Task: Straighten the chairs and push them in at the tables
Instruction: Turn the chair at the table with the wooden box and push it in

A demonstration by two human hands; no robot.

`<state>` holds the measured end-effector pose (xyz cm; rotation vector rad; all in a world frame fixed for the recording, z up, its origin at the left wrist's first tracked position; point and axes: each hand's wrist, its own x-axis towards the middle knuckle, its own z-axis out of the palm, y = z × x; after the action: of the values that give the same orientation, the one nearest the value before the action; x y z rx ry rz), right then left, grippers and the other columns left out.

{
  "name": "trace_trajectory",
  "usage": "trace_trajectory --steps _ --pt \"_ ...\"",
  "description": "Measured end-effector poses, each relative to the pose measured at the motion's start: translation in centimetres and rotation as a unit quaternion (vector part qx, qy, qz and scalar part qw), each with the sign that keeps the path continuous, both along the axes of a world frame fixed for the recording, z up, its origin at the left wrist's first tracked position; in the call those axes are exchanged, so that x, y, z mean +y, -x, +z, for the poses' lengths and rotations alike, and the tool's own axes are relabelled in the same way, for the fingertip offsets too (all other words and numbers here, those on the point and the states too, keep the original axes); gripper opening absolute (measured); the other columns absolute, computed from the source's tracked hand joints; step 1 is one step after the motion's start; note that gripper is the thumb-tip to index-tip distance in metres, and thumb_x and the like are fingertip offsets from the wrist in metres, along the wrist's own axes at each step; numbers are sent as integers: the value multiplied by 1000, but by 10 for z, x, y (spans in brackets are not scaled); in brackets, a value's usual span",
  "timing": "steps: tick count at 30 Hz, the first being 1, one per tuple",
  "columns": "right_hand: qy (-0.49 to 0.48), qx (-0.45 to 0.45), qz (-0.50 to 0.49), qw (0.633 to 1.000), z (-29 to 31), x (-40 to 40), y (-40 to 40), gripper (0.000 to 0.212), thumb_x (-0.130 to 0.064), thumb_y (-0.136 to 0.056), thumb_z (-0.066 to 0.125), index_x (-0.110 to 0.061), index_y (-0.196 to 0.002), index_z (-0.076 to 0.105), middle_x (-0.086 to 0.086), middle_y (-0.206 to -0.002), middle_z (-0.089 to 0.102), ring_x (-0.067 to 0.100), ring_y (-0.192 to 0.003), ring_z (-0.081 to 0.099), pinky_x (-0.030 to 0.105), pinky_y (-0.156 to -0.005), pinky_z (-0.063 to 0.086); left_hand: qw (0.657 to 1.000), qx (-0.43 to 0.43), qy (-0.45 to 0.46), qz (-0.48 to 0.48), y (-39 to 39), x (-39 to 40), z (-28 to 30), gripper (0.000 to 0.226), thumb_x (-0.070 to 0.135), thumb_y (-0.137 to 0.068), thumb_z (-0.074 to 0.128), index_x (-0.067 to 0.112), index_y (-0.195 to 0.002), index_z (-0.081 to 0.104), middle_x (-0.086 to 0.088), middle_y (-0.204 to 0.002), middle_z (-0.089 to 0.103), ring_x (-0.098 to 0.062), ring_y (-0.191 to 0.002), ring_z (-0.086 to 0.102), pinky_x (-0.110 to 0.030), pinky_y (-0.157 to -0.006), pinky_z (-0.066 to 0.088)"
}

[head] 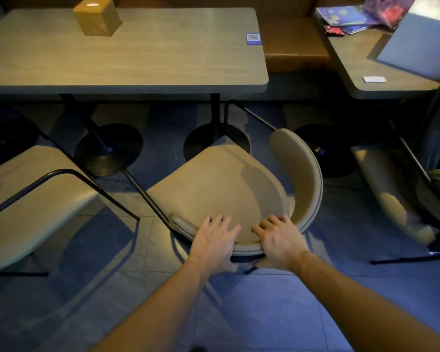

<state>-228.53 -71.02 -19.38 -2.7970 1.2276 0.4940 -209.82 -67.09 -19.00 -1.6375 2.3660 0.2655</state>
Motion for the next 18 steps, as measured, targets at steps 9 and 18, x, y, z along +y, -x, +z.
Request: trace_trajectory --steps 9,18 --pt "-7 -45 64 997 31 -4 26 127 -88 -59 58 -15 -153 13 16 -156 29 34 -140 27 59 -112 21 981 32 77 176 24 35 31 126 97 -57 31 25 -154 -3 -8 -163 9 -28 -145 15 -49 -115 16" --pt "12 3 160 987 59 -66 88 116 -80 -64 64 -24 -152 15 10 -153 34 31 -137 30 57 -112 23 951 66 97 286 103 22 39 125 97 -57 34 22 -153 6 1 -147 38 -21 -130 35 -40 -102 31"
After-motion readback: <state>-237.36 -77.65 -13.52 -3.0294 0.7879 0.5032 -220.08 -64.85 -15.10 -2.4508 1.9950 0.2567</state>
